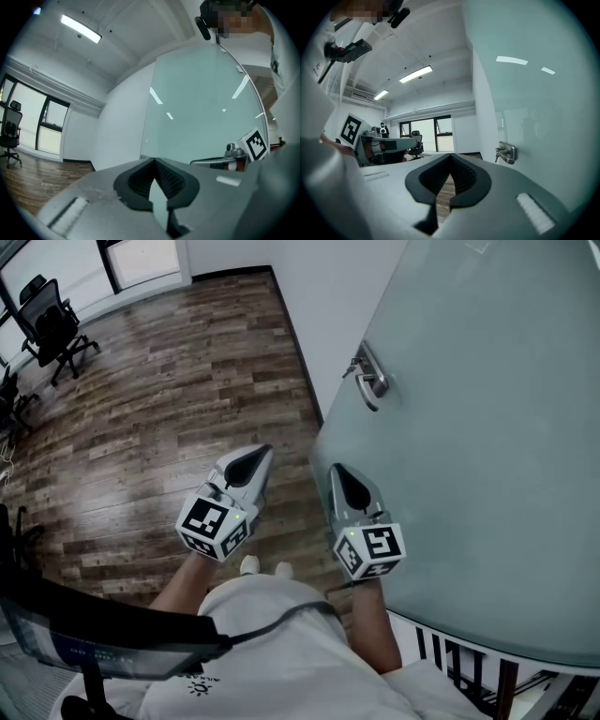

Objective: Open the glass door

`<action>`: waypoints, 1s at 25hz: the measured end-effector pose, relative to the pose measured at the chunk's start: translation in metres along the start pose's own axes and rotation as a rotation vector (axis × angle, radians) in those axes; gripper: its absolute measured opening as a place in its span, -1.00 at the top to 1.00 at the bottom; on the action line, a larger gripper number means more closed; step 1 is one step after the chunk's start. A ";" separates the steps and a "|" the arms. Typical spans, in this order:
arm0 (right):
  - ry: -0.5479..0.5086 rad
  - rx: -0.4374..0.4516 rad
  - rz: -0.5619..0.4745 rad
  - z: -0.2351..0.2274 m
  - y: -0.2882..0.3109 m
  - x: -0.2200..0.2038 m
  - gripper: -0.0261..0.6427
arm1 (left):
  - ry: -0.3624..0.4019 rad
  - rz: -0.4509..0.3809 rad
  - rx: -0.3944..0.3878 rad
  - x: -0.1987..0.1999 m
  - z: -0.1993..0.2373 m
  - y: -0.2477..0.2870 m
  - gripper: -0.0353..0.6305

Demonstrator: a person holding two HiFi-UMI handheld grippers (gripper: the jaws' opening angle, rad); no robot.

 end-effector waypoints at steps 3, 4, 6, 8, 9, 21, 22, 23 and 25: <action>-0.002 -0.006 0.003 0.001 -0.001 -0.001 0.90 | 0.005 -0.003 -0.014 0.001 -0.001 0.002 0.89; -0.003 -0.005 0.003 0.001 0.000 -0.002 0.90 | 0.007 -0.005 -0.016 0.001 0.000 0.002 0.89; -0.003 -0.005 0.001 0.001 0.003 -0.003 0.90 | 0.009 -0.007 -0.017 0.001 0.002 0.004 0.89; -0.002 -0.007 0.000 0.001 0.004 -0.005 0.90 | 0.010 -0.008 -0.015 -0.001 0.003 0.003 0.89; -0.003 -0.007 -0.001 0.002 0.005 -0.005 0.90 | 0.011 -0.008 -0.014 -0.001 0.004 0.002 0.89; -0.020 -0.025 0.005 0.001 0.002 -0.007 0.90 | 0.013 -0.001 -0.019 -0.005 0.006 -0.002 0.89; -0.023 -0.026 0.006 0.002 0.002 -0.007 0.90 | 0.013 -0.001 -0.020 -0.005 0.006 -0.003 0.89; -0.026 -0.028 0.008 0.002 0.001 -0.008 0.90 | 0.014 -0.001 -0.021 -0.005 0.006 -0.003 0.89; -0.030 -0.033 0.011 0.003 0.000 -0.009 0.90 | 0.014 0.000 -0.025 -0.006 0.006 -0.004 0.89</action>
Point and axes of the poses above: the fingertips, and each gripper's own axes: y forward along the fingers, z to its left, x out of its top, the point moved 10 cm from there along -y, backward along the fingers, and after that the axes turned 2 degrees about -y, right-handed, at the moved point
